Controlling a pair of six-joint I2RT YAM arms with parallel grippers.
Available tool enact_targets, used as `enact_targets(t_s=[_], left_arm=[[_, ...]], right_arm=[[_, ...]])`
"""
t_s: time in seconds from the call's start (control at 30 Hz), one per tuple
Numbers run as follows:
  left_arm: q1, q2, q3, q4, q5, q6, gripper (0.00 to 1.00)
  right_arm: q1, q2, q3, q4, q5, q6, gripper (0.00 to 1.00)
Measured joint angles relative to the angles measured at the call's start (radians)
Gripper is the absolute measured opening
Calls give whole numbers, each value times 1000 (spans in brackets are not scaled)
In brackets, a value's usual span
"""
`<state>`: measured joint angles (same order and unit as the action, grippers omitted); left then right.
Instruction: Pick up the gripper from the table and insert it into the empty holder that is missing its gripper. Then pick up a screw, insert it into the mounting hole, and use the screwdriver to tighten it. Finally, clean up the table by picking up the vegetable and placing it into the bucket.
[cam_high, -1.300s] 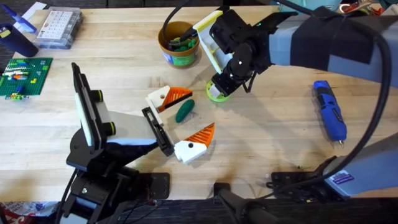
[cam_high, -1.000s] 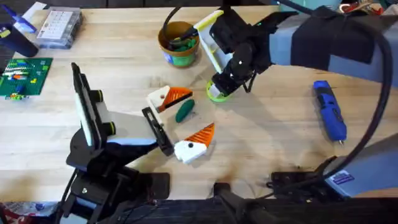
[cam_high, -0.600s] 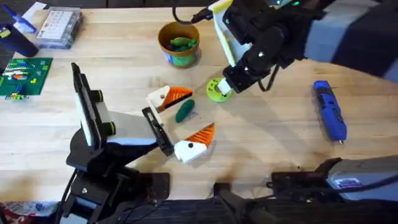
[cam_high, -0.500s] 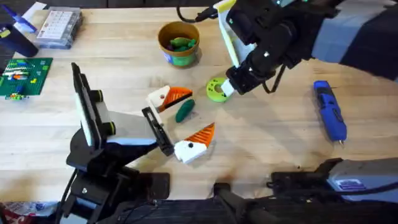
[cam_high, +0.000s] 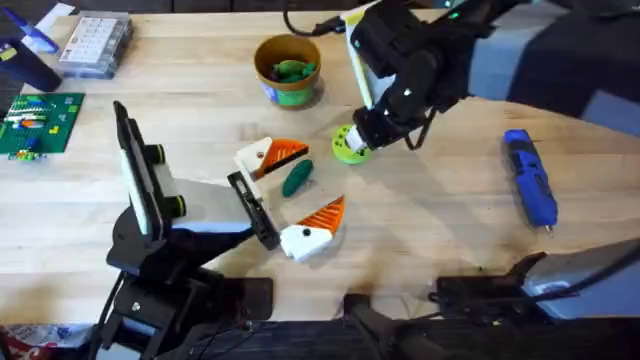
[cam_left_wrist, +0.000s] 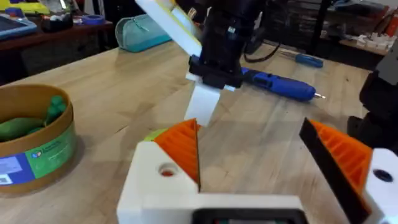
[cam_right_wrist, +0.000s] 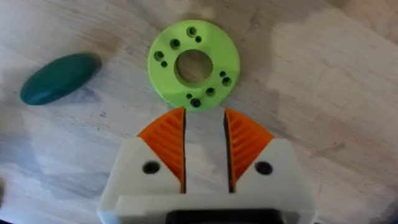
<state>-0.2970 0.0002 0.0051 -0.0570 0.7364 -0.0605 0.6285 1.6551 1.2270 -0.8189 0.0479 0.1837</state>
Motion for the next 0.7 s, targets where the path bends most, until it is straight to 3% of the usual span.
enact_targets(t_s=[0.27,0.7], left_arm=[[0,0,0,0,0,0,994],[0,0,0,0,0,0,994]], right_arm=[[38,100,-6,15,2,3,321],[42,106,-7,46,16,3,321]])
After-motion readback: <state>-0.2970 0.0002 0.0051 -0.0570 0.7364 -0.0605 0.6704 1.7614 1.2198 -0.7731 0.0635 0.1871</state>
